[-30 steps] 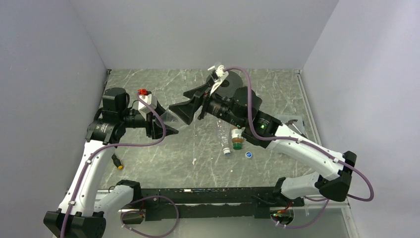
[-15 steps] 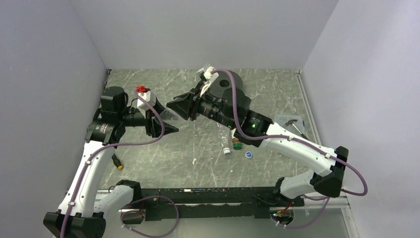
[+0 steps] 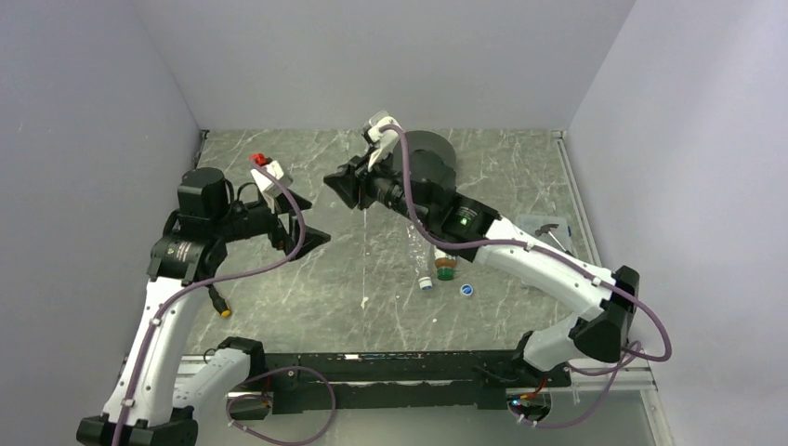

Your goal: Unscrew the bottle caps

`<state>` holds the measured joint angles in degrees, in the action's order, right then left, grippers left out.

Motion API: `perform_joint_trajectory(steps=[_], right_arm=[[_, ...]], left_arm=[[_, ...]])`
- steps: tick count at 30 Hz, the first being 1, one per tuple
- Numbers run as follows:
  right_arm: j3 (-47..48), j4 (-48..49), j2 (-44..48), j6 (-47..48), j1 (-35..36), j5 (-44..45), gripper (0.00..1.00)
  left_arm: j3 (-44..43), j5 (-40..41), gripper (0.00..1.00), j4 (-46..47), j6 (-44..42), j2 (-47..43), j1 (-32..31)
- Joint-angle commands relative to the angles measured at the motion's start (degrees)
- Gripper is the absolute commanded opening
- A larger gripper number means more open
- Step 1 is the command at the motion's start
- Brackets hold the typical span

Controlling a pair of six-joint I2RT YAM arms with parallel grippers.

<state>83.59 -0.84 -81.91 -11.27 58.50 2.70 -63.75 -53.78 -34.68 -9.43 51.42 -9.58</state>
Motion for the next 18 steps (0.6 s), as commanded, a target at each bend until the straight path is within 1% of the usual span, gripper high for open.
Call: perform_joint_trajectory(steps=[1,4,6,9,11,15,18], right_arm=[[2.38,1.35,-4.08,6.44,-5.64,2.76,0.04],[5.53,3.11,-10.93,8.31,-8.07,2.86,0.03],[8.98,3.29,-15.86,8.88,-9.71,2.69,0.02],[14.47,3.47,-22.81,8.8,-11.45,2.84,0.02],[17.51,3.67,-26.6,9.09,-11.86,3.35,0.02],[22.57,3.08,-32.78,9.45,-12.01,4.34,0.02],[21.96,4.97,-34.42,9.0,-12.0,5.12,0.02]], left_arm=[[-5.09,18.0,0.99,-7.97,3.63,-2.94,0.18],[-6.3,24.86,1.0,-12.09,4.48,-1.77,0.18],[-7.08,26.38,0.99,-14.51,5.45,-0.15,0.18],[-8.05,23.17,0.99,-17.46,4.85,1.82,0.18],[-7.86,21.95,0.99,-17.59,5.26,1.78,0.18],[-4.69,21.2,1.0,-14.09,5.32,-1.79,0.18],[-1.71,21.05,0.99,-10.89,5.29,-5.23,0.18]])
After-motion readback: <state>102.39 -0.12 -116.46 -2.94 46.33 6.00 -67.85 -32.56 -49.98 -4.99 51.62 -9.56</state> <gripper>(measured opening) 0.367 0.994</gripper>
